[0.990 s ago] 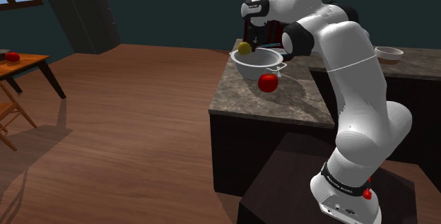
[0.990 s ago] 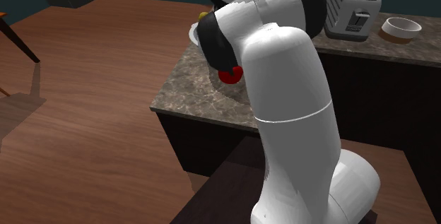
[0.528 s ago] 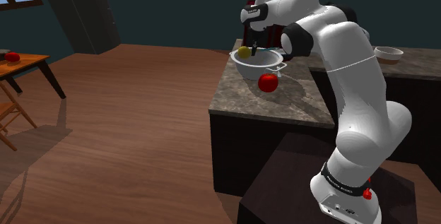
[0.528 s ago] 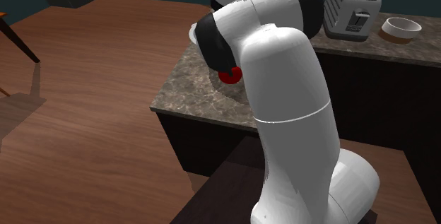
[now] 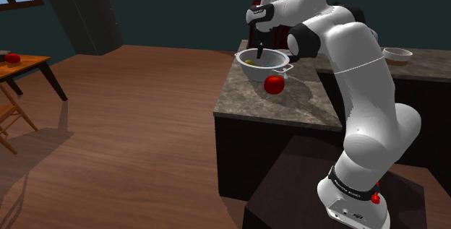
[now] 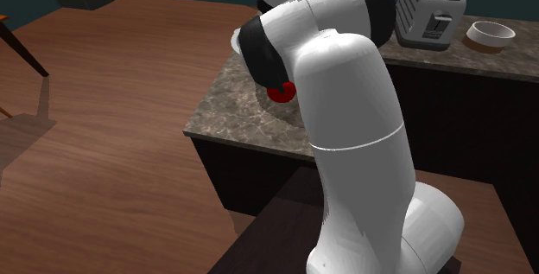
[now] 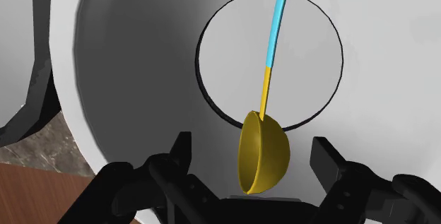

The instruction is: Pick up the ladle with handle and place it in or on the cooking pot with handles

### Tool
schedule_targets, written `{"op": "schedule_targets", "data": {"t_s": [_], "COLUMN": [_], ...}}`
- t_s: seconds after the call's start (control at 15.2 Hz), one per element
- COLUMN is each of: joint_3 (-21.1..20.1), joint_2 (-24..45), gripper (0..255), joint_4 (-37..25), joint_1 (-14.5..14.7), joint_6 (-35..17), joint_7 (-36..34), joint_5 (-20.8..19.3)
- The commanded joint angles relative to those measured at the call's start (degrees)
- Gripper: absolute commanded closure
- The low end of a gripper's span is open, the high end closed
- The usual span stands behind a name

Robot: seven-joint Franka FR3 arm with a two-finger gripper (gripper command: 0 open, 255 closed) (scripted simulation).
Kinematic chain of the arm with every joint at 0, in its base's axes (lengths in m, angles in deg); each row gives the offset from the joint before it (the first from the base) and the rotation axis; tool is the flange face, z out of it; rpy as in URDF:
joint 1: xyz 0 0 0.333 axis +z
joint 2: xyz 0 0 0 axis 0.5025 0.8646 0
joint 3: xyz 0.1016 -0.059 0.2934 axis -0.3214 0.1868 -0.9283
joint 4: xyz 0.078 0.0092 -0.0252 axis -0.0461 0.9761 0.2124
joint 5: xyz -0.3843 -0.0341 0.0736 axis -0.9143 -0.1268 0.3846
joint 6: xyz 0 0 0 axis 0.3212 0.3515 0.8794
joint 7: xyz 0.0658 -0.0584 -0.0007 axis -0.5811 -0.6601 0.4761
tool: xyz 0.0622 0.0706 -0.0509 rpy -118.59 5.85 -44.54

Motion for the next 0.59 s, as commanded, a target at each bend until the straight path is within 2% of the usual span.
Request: {"op": "schedule_targets", "data": {"t_s": [0.0,0.33,0.53], "joint_3": [0.0,0.89,0.89], "joint_2": [0.0,-2.97,-2.97], "gripper": [0,0,0], "joint_4": [0.0,-2.37,-2.37], "joint_1": [0.0,0.32,0.32], "joint_6": [0.0,5.12,5.11], "joint_7": [0.0,-0.76,-0.76], "joint_5": [0.0,-1.28,-1.28]}}
